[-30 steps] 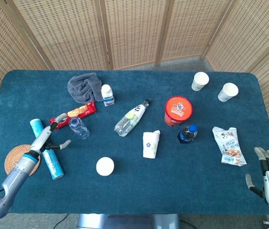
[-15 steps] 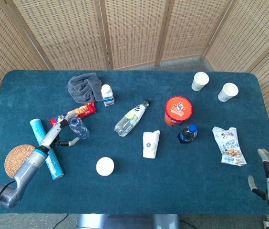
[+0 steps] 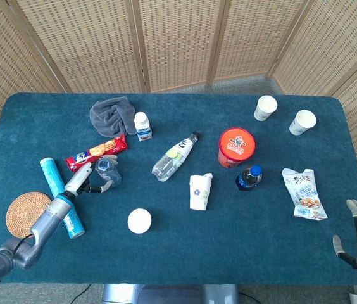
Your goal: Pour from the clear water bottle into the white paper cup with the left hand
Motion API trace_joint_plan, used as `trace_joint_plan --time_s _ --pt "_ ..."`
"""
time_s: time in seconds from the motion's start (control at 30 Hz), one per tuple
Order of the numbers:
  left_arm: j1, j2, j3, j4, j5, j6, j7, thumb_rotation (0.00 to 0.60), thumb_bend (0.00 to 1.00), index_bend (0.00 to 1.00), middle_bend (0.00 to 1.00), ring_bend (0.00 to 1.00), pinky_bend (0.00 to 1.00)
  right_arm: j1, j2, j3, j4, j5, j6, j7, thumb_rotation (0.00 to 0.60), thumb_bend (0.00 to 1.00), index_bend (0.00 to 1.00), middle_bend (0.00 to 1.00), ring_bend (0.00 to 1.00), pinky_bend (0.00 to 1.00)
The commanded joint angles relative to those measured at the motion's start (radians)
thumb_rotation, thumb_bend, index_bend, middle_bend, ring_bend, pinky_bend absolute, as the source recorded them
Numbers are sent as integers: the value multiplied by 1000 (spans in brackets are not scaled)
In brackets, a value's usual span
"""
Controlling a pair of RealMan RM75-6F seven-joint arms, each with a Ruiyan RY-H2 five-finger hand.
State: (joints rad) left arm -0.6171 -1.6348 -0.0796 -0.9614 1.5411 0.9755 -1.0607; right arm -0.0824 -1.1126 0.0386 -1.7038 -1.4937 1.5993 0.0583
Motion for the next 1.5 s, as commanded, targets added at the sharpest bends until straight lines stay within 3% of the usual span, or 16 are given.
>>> trace_joint_plan --time_s 0.03,0.27,0.7,0.93,1.5 --pt "-4 -15 -2 17 -7 12 -9 600 490 328 272 287 411 -1 0 0 0 0 1 1 600 443 3 36 0 0" --pt "1 -7 -2 37 10 92 94 600 501 357 304 316 433 -5 2 0 1 4 0 2 600 443 0 36 0 0" --pt "-53 122 9 -41 59 120 304 600 501 363 308 320 428 -6 -7 2 5 10 -7 3 600 444 0 36 0 0" --pt "-93 165 24 -102 93 116 323 600 499 363 312 323 420 -9 -10 3 2 8 -1 -1 600 443 0 36 0 0" --pt "-160 188 106 -62 217 157 443 600 492 365 317 326 408 -20 -14 7 -12 10 13 -19 600 442 0 36 0 0"
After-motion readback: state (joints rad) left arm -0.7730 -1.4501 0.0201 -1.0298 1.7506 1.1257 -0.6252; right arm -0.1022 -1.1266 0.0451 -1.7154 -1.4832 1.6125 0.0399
